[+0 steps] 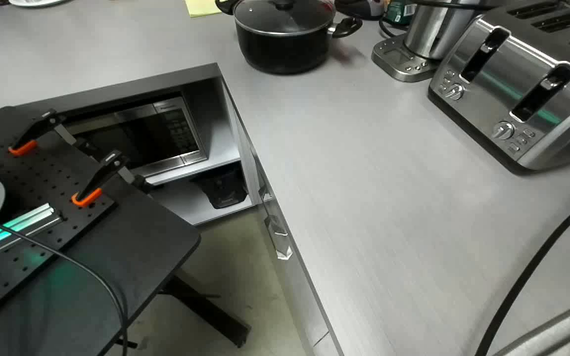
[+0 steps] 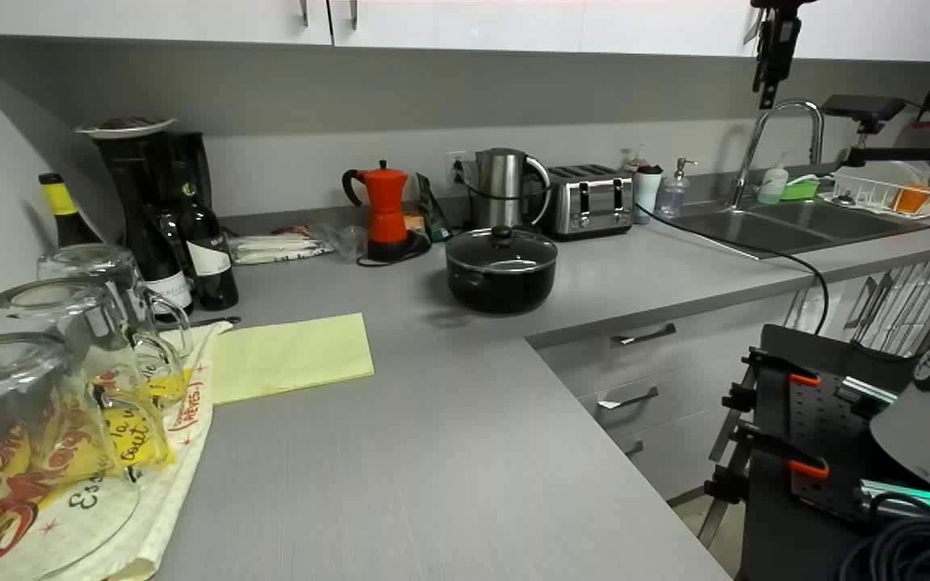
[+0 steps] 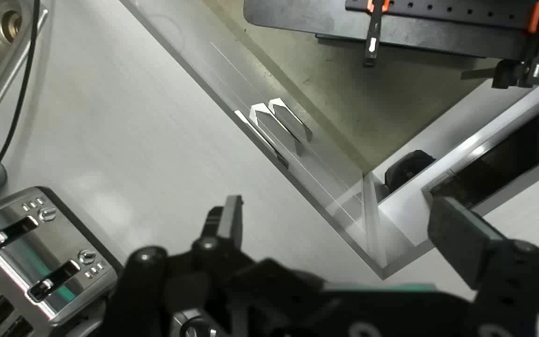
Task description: Pick up the lid from the pot and put it on the counter
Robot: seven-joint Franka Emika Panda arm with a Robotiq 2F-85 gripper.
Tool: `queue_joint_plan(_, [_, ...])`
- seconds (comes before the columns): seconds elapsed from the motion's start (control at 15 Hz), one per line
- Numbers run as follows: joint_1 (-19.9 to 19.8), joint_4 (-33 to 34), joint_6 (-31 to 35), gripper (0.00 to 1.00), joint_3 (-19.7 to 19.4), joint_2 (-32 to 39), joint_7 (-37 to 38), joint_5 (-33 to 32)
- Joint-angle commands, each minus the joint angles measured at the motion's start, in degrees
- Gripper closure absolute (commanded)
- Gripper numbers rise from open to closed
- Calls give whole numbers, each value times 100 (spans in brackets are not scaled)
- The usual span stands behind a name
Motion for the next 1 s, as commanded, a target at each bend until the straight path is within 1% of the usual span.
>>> queue_joint_plan(0.0, [158, 20, -47, 0, -110, 1, 82, -77])
queue_joint_plan(0.53, [187, 43, 3, 0, -94, 74, 84, -82])
queue_joint_plan(0.73, [380, 213, 152, 0, 28, 492, 29, -137])
queue_joint_plan(0.93, [591, 661, 474, 0, 27, 1298, -83, -72])
